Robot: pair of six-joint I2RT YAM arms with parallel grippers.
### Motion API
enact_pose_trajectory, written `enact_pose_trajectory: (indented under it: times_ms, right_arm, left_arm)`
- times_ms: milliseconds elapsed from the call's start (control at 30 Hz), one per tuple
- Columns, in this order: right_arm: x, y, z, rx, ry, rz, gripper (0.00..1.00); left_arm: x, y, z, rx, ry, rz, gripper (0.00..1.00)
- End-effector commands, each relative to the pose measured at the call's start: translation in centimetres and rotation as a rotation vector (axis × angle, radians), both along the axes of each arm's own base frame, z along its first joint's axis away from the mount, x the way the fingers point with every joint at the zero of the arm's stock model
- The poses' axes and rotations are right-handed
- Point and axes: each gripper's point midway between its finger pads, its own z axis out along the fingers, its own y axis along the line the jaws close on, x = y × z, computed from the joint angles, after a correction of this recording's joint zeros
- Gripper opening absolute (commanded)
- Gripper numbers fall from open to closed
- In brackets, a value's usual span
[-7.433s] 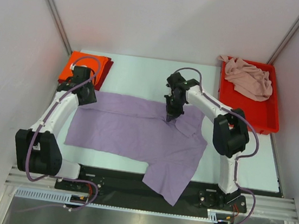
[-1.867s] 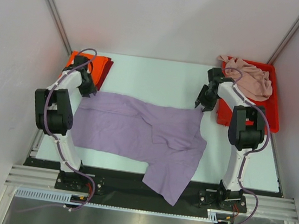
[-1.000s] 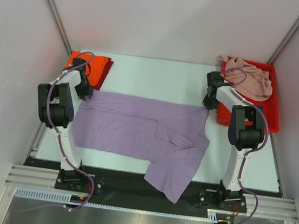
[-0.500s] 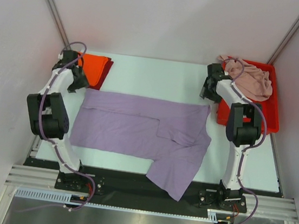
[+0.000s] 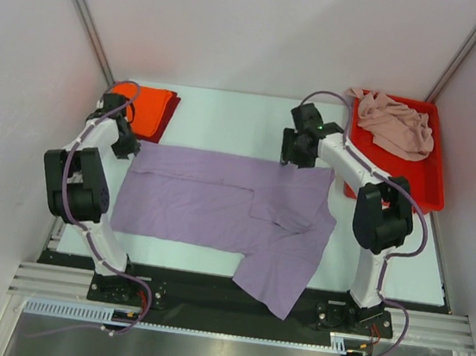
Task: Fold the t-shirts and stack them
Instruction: Fold the tshirt
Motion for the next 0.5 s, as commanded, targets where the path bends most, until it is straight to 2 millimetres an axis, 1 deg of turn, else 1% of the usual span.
enact_pose_trajectory:
  times_ms: [0, 33, 67, 100, 167, 200, 233, 267, 300, 367, 400, 467]
  right_arm:
    - [-3.2, 2.9, -0.5, 0.077, 0.058, 0.063, 0.57]
    - [-3.7, 3.4, -0.7, 0.078, 0.058, 0.072, 0.57]
    - [-4.8, 3.6, -1.1, 0.075, 0.069, 0.083, 0.57]
    - [-5.2, 3.9, -1.2, 0.078, 0.067, 0.088, 0.57]
    - [-5.9, 4.0, -1.7, 0.078, 0.077, 0.092, 0.57]
    - [-6.3, 4.4, -1.7, 0.076, 0.077, 0.104, 0.57]
    - [-6.7, 4.9, -1.7, 0.096, 0.088, 0.118, 0.57]
    - [-7.0, 5.2, -1.8, 0.098, 0.091, 0.127, 0.57]
    - [-7.0, 5.5, -1.9, 0.101, 0.087, 0.132, 0.57]
    - [-7.1, 5.7, -1.9, 0.105, 0.087, 0.134, 0.57]
    - [-7.0, 5.9, -1.9, 0.112, 0.082, 0.135, 0.57]
    - [-7.2, 6.1, -2.0, 0.116, 0.085, 0.141, 0.57]
  left_arm:
    - [0.6, 0.2, -1.3, -0.008, -0.012, 0.001, 0.32]
    - [0.4, 0.5, -1.8, 0.002, 0.002, 0.006, 0.32]
    - [0.0, 0.7, -2.8, 0.001, 0.033, 0.016, 0.32]
    - [-0.7, 0.7, -3.6, -0.001, 0.062, 0.022, 0.32]
    - [-1.8, 1.0, -4.5, -0.005, 0.100, 0.048, 0.30]
    - [-2.5, 1.0, -4.7, -0.002, 0.117, 0.057, 0.30]
    - [-3.8, 0.8, -5.5, -0.008, 0.149, 0.075, 0.30]
    - [-4.6, 1.0, -5.9, -0.012, 0.166, 0.094, 0.30]
    - [-6.0, 1.1, -6.4, -0.014, 0.199, 0.119, 0.30]
    - [-7.3, 1.1, -6.9, -0.027, 0.228, 0.142, 0.29]
    - [-8.3, 1.1, -7.2, -0.030, 0.248, 0.150, 0.29]
    - [-9.3, 1.6, -7.2, -0.030, 0.262, 0.178, 0.27]
